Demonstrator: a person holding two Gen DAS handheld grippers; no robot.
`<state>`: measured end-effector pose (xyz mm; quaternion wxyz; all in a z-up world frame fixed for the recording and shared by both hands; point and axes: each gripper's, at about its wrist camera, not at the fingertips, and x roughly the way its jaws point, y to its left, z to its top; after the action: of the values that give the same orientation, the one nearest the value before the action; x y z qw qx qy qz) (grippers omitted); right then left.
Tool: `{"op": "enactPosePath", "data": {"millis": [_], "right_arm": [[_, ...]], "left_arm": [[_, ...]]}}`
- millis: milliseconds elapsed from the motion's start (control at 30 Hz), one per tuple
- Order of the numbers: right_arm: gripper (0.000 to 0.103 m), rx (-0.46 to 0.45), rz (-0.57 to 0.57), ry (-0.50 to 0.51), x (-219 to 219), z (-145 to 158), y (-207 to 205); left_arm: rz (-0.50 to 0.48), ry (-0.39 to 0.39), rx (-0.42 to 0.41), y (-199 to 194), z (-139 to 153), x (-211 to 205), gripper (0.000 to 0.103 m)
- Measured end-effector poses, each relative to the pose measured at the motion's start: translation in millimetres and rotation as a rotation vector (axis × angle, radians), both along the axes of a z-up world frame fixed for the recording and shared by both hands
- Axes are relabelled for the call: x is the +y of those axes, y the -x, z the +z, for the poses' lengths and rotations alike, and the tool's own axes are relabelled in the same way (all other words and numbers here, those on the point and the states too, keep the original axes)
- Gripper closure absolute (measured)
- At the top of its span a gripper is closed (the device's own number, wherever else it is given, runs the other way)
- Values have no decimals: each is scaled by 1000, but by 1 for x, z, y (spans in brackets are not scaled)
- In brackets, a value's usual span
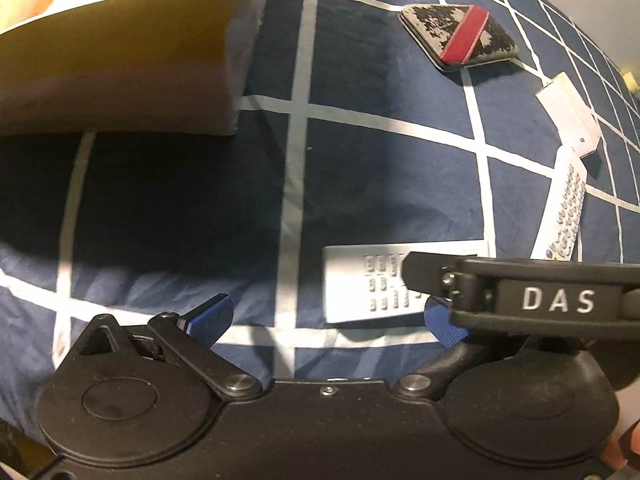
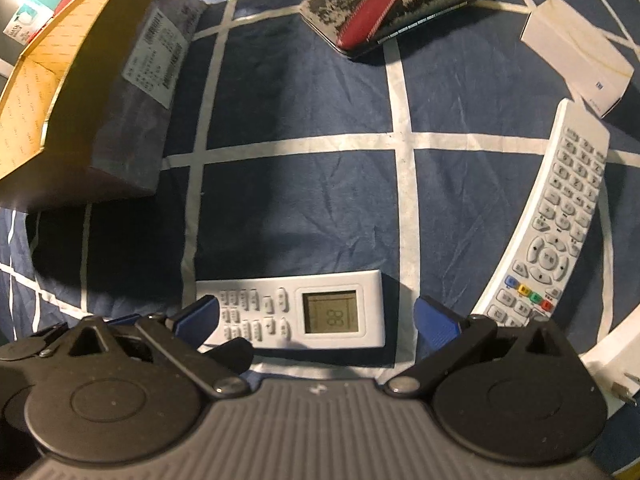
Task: Organize objects
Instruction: 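Close both grippers together on the white air-conditioner remote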
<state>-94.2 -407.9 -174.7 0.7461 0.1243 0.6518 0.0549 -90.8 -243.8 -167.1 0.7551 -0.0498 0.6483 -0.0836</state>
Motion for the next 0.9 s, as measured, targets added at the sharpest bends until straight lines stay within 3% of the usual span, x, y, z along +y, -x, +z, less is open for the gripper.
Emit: {"op": "enactPosePath", "data": {"millis": [133,400,667,900], "right_arm": [[1,18,10,-2,-1,-8,-5],[7,43,34,5,-2,-15,-9],[26,45,49,1,1,-12,-10],[27,32,44,7,6,-5,-9]], "left_arm": [[-19,9,5,-5,-5,-7,1],[-44,5,29,-11,-11,-18,11],[-58,34,49,-13,-7,-26,35],[-58,27,46,-13,-1,-26,37]]}}
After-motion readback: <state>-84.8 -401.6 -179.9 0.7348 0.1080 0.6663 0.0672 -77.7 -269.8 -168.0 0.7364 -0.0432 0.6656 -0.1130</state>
